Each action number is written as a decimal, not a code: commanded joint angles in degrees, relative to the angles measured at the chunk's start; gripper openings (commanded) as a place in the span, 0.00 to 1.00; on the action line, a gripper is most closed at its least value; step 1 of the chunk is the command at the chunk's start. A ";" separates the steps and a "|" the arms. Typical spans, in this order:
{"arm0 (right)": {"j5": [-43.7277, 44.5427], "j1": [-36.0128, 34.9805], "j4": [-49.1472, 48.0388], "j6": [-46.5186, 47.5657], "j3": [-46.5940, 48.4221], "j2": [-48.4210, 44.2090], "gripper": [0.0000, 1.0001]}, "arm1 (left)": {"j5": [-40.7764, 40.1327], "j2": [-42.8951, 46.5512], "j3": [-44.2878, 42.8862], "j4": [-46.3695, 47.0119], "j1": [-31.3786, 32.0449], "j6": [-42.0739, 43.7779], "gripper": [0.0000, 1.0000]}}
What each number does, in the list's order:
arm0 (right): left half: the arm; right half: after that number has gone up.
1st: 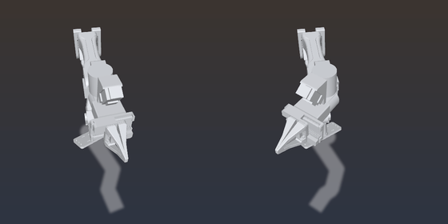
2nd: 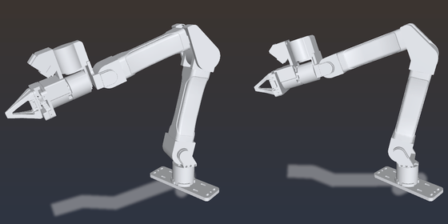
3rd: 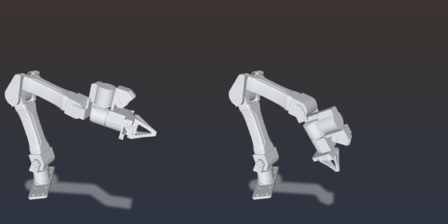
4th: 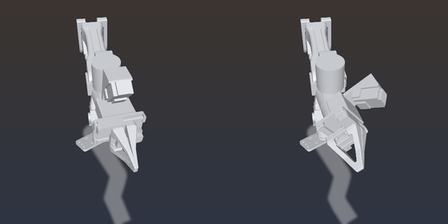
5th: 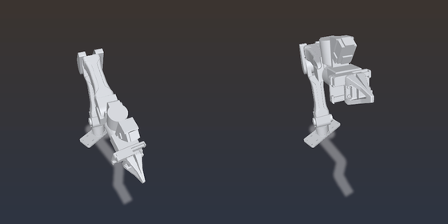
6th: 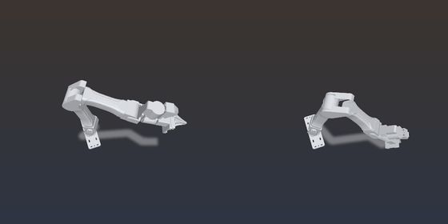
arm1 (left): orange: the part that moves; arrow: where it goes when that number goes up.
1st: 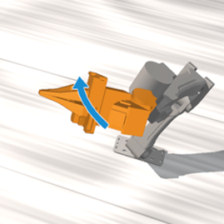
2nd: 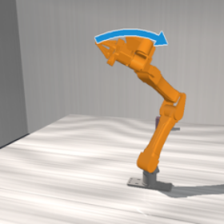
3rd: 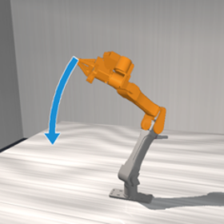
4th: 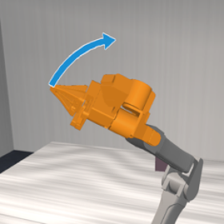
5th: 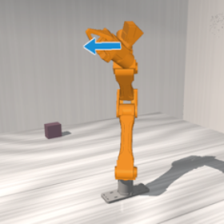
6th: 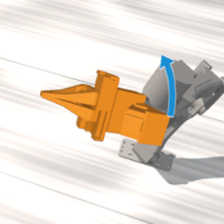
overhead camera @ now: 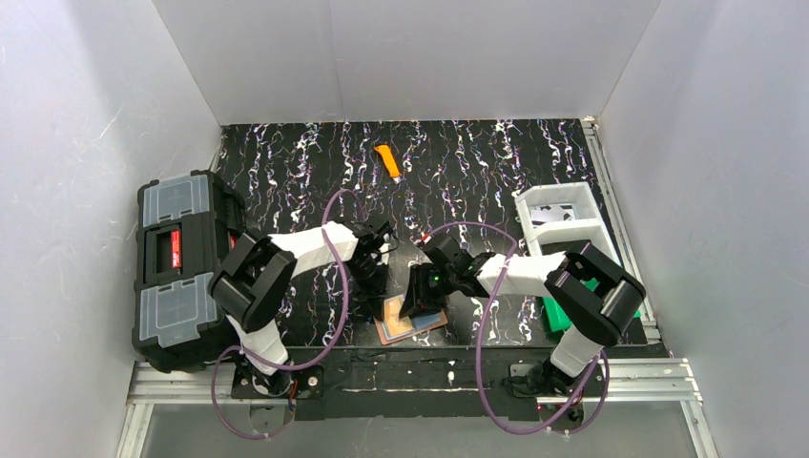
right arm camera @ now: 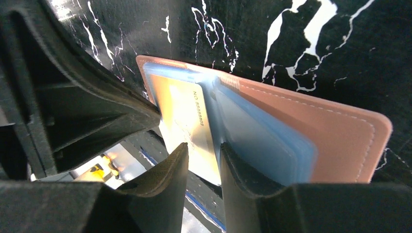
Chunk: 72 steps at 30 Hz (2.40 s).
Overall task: Take the credit cards out of the card holder
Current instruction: Remove the credit card from the card holder.
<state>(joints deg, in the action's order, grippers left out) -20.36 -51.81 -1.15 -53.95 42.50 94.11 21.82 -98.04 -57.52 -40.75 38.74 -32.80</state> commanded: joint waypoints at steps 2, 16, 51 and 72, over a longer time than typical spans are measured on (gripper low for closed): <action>1.12 0.05 -1.84 -1.98 -2.78 0.33 0.38 | -2.62 -5.37 -3.03 -1.19 0.04 0.84 0.04; -7.26 5.95 -23.51 -10.96 -14.29 2.35 0.35 | -5.75 -13.61 -10.81 -3.02 0.10 3.01 0.03; -10.50 8.75 -36.02 -14.58 -20.42 3.63 0.32 | -9.70 -17.67 -13.27 -3.19 3.01 -0.53 0.21; -10.57 10.15 -37.11 -15.38 -22.99 1.47 0.30 | -12.20 -19.11 -11.62 -2.84 2.87 -1.37 0.33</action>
<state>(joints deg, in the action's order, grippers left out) -32.99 -41.98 -40.80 -70.52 21.47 96.77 19.33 -112.84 -71.68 -52.95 41.01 -33.28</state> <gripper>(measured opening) 0.290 0.334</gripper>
